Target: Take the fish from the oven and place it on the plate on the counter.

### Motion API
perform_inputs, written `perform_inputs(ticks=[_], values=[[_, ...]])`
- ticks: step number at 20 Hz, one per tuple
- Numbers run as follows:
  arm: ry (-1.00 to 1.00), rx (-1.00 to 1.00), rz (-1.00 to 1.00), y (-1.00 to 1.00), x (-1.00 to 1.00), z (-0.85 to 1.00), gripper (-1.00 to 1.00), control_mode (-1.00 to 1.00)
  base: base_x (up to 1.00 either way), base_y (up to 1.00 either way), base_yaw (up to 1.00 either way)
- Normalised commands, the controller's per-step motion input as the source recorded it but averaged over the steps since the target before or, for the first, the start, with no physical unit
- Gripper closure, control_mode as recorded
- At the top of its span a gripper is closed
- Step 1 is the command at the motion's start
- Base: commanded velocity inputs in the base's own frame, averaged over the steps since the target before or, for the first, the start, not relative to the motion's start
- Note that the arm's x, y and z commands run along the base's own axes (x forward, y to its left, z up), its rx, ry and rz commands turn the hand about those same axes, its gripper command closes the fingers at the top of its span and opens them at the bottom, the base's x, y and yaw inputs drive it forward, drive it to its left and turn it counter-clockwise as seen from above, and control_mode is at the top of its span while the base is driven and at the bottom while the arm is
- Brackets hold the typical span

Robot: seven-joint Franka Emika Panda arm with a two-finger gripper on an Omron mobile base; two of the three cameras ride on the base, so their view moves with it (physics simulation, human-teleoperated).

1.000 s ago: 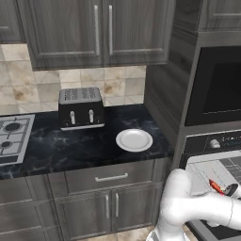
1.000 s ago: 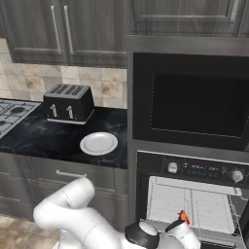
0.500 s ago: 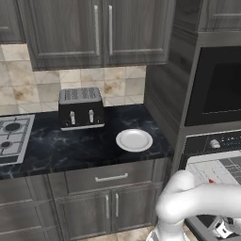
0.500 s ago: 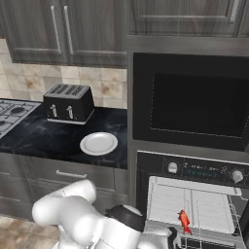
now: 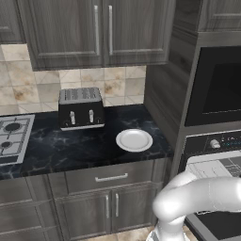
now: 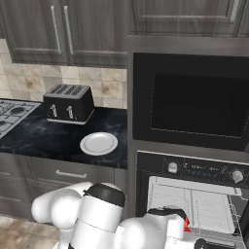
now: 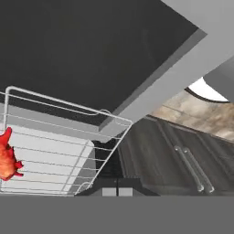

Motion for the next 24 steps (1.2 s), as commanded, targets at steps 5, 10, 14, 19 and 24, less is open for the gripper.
perform_inputs(ticks=[5, 10, 14, 19, 24], values=[[0.09, 0.47, -0.09, -0.72, -0.02, 0.98, 1.00, -1.00, 0.00, 0.00, 0.00], [0.00, 0.40, -0.14, -0.58, 0.03, 1.00, 1.00, -1.00, 0.00, 0.00, 0.00], [0.11, 0.32, -0.14, 0.03, 0.34, 0.51, 1.00, -1.00, 0.00, 0.00, 0.00], [0.25, 0.03, -0.11, 0.40, 0.59, -0.13, 1.00, -1.00, 0.00, 0.00, 0.00], [0.10, -0.07, -0.09, 0.11, -0.01, -0.18, 1.00, -1.00, 0.00, 0.00, 0.00]])
